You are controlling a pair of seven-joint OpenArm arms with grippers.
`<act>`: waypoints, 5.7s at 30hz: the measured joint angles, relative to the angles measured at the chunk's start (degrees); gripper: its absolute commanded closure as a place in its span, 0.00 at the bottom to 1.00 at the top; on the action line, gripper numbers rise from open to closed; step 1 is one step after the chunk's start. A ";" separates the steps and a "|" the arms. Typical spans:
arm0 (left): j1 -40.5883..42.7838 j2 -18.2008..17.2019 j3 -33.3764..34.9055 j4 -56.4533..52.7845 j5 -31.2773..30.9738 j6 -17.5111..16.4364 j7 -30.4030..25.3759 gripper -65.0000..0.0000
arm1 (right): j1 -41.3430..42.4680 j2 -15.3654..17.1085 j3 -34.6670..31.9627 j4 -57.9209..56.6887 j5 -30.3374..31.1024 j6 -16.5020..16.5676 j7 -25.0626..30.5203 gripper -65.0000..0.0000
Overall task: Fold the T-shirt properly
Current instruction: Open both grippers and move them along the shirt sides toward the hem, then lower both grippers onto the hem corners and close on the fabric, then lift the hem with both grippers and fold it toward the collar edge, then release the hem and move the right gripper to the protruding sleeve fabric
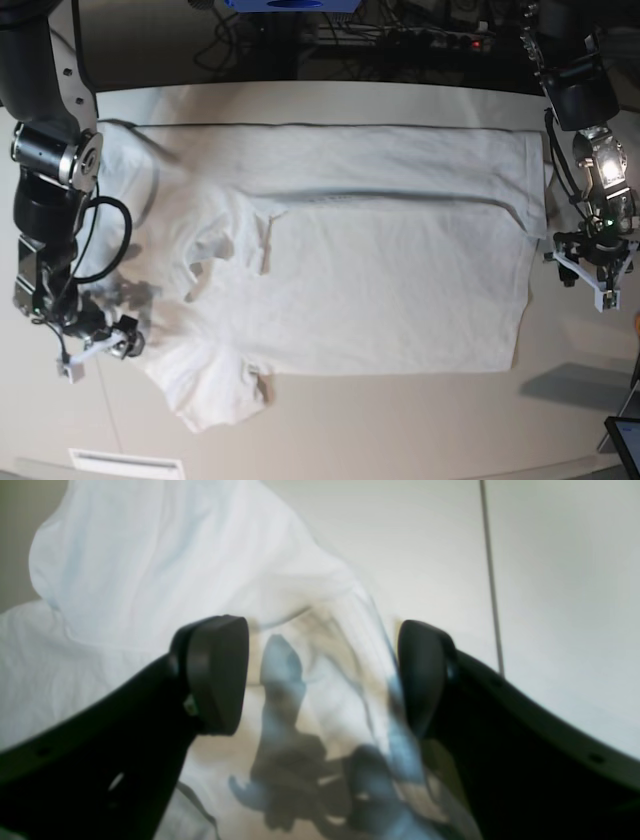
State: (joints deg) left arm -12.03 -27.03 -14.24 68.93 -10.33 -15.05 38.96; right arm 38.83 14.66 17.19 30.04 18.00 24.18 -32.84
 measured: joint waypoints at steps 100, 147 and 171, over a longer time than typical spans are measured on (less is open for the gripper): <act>-17.09 7.32 10.58 -8.39 -0.15 -5.62 7.04 1.00 | -4.72 1.01 -4.59 9.20 0.17 3.21 -1.95 0.99; 8.74 2.71 10.27 22.51 -0.79 -5.84 21.09 1.00 | -23.96 -3.78 2.05 49.72 0.94 -1.55 -32.89 0.99; 13.44 -1.86 14.99 19.19 -1.55 -5.95 19.69 1.00 | -29.92 -3.80 2.01 49.72 2.03 -3.89 -30.67 0.98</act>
State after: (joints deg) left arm 1.41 -28.88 0.75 88.12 -11.88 -20.99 58.65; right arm 8.91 10.85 19.20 79.77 20.03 20.29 -63.51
